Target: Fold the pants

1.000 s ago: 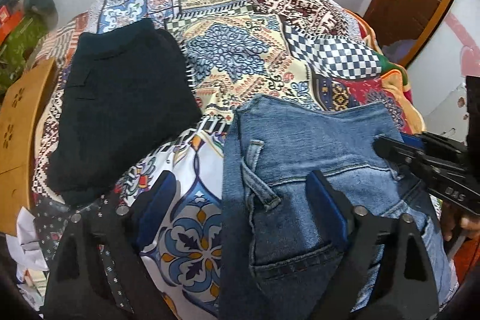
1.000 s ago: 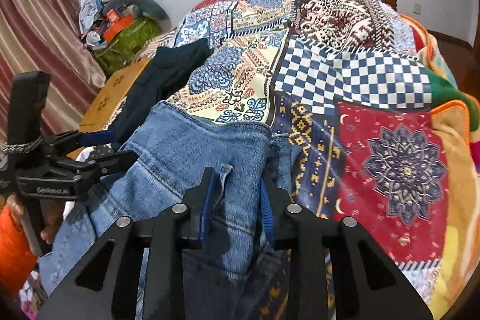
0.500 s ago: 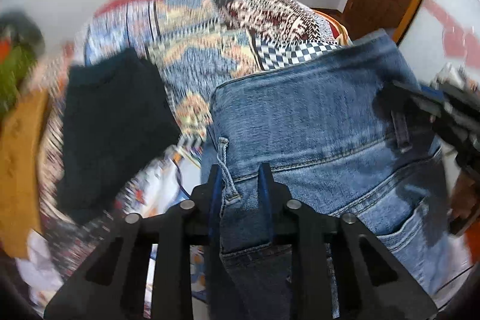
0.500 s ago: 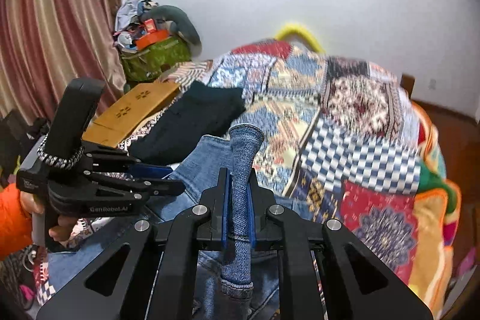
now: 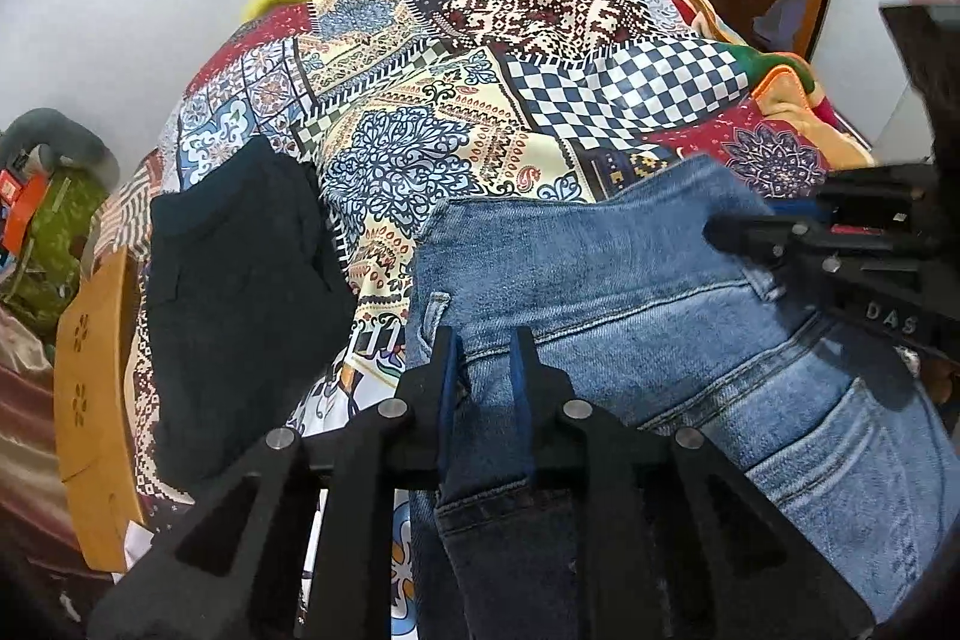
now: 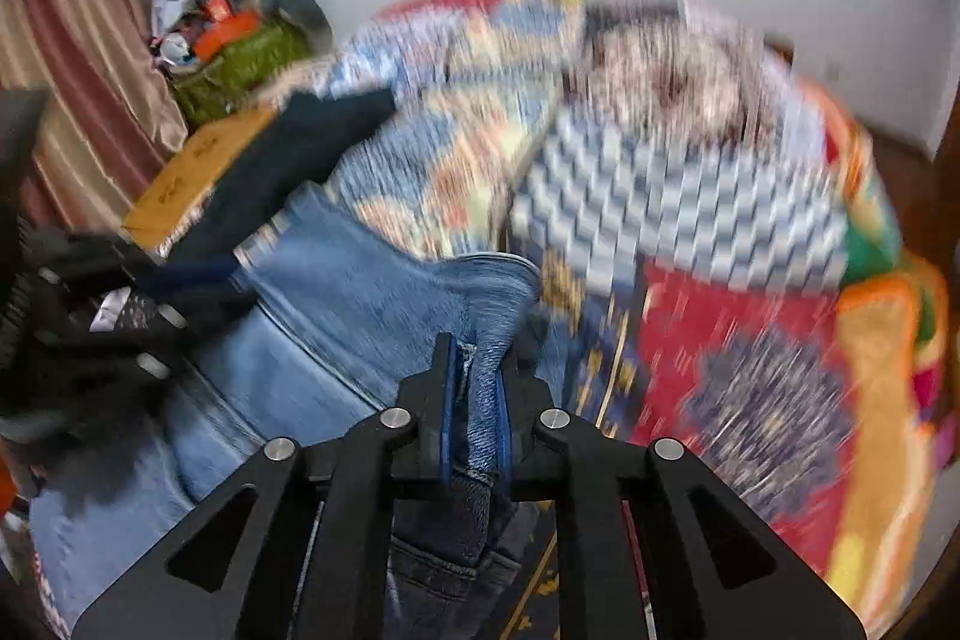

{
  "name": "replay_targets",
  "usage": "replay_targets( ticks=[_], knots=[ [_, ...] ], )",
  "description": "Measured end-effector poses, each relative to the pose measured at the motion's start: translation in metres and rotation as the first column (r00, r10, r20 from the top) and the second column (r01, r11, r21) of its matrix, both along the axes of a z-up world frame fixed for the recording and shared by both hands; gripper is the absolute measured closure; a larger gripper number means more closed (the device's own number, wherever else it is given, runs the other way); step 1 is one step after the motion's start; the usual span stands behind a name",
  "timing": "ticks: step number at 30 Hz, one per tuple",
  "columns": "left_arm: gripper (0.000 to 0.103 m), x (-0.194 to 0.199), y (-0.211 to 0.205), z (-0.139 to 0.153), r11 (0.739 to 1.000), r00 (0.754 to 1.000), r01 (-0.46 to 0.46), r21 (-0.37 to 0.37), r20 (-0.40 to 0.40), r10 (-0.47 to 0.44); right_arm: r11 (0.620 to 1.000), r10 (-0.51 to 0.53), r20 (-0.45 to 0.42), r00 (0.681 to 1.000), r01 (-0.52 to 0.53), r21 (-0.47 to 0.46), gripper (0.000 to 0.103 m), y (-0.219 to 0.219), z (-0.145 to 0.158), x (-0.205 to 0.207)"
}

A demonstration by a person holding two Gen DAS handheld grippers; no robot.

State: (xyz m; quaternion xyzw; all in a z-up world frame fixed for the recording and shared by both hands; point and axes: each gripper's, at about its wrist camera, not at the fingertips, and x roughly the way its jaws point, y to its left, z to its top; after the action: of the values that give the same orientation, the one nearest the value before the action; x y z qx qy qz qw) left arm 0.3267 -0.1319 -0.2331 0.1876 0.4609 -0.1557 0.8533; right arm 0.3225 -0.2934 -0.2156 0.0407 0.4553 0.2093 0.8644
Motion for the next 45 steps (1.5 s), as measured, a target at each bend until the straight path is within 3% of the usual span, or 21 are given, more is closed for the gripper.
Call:
replay_targets(
  ticks=[4,8,11,13,16,18,20,22,23,24,25,26,29,32,35,36,38,44,45],
  knots=[
    [0.083,0.005,0.018,0.017,0.996,0.997,-0.030,-0.081,-0.068,0.024,1.000,-0.019,-0.006,1.000,0.019,0.002,0.086,-0.005,0.020,-0.006],
    [0.083,-0.009,0.050,0.045,0.974,0.994,-0.096,-0.203,-0.079,0.081,1.000,-0.010,0.025,1.000,0.010,-0.028,0.085,-0.009,0.046,-0.027],
    [0.083,-0.026,0.070,0.054,0.956,0.988,-0.127,-0.264,-0.120,0.098,1.000,0.001,0.048,0.999,0.000,-0.028,0.070,-0.014,0.060,-0.052],
    [0.074,-0.040,0.076,0.051,0.954,0.985,-0.133,-0.268,-0.144,0.096,1.000,0.004,0.063,0.998,-0.003,-0.017,0.057,-0.016,0.064,-0.073],
    [0.057,-0.064,0.079,0.039,0.953,0.982,-0.120,-0.277,-0.176,0.072,1.000,0.003,0.049,0.999,-0.003,-0.004,0.052,-0.016,0.058,-0.096],
    [0.057,-0.075,0.080,0.026,0.955,0.976,-0.114,-0.275,-0.212,0.055,1.000,-0.010,0.015,1.000,0.010,0.019,0.048,-0.015,0.049,-0.106],
    [0.056,-0.086,0.083,0.012,0.953,0.973,-0.130,-0.273,-0.222,0.069,0.999,-0.022,-0.024,0.999,0.023,0.043,0.048,-0.014,0.036,-0.115],
    [0.059,-0.091,0.090,0.006,0.932,0.966,-0.176,-0.317,-0.238,0.102,0.997,-0.034,-0.071,0.997,0.039,0.071,0.048,-0.013,0.019,-0.121],
    [0.064,-0.093,0.091,0.005,0.922,0.962,-0.189,-0.337,-0.252,0.105,0.995,-0.045,-0.083,0.996,0.053,0.090,0.049,-0.013,0.014,-0.123],
    [0.075,-0.095,0.091,0.005,0.914,0.961,-0.190,-0.358,-0.259,0.098,0.993,-0.050,-0.089,0.995,0.059,0.105,0.055,-0.014,0.013,-0.124],
    [0.080,-0.097,0.089,0.006,0.910,0.961,-0.189,-0.369,-0.260,0.094,0.990,-0.046,-0.091,0.995,0.058,0.132,0.063,-0.015,0.012,-0.124],
    [0.080,-0.099,0.086,0.008,0.917,0.964,-0.185,-0.353,-0.248,0.099,0.986,-0.035,-0.097,0.995,0.051,0.160,0.063,-0.016,0.012,-0.123],
    [0.082,-0.103,0.078,0.014,0.935,0.971,-0.163,-0.315,-0.220,0.095,0.991,-0.041,-0.074,0.996,0.050,0.121,0.068,-0.013,0.018,-0.122],
    [0.081,-0.103,0.086,0.017,0.920,0.964,-0.180,-0.347,-0.249,0.094,0.995,-0.038,-0.043,0.998,0.042,0.093,0.073,-0.011,0.019,-0.125],
    [0.073,-0.101,0.094,0.010,0.911,0.958,-0.219,-0.351,-0.257,0.131,0.994,-0.044,-0.032,0.999,0.047,0.101,0.076,-0.014,0.018,-0.129],
    [0.073,-0.100,0.095,0.007,0.910,0.954,-0.238,-0.340,-0.255,0.154,0.993,-0.046,-0.031,0.998,0.049,0.106,0.076,-0.015,0.017,-0.130],
    [0.085,-0.100,0.093,0.004,0.921,0.958,-0.244,-0.303,-0.222,0.181,0.992,-0.051,-0.025,0.998,0.054,0.111,0.078,-0.016,0.016,-0.132],
    [0.086,-0.094,0.085,0.001,0.944,0.966,-0.235,-0.229,-0.166,0.200,0.993,-0.064,0.000,0.998,0.064,0.098,0.082,-0.016,0.019,-0.135],
    [0.087,-0.094,0.084,0.001,0.951,0.964,-0.252,-0.179,-0.135,0.230,0.993,-0.063,0.000,0.998,0.063,0.097,0.082,-0.015,0.018,-0.135]
  ],
)
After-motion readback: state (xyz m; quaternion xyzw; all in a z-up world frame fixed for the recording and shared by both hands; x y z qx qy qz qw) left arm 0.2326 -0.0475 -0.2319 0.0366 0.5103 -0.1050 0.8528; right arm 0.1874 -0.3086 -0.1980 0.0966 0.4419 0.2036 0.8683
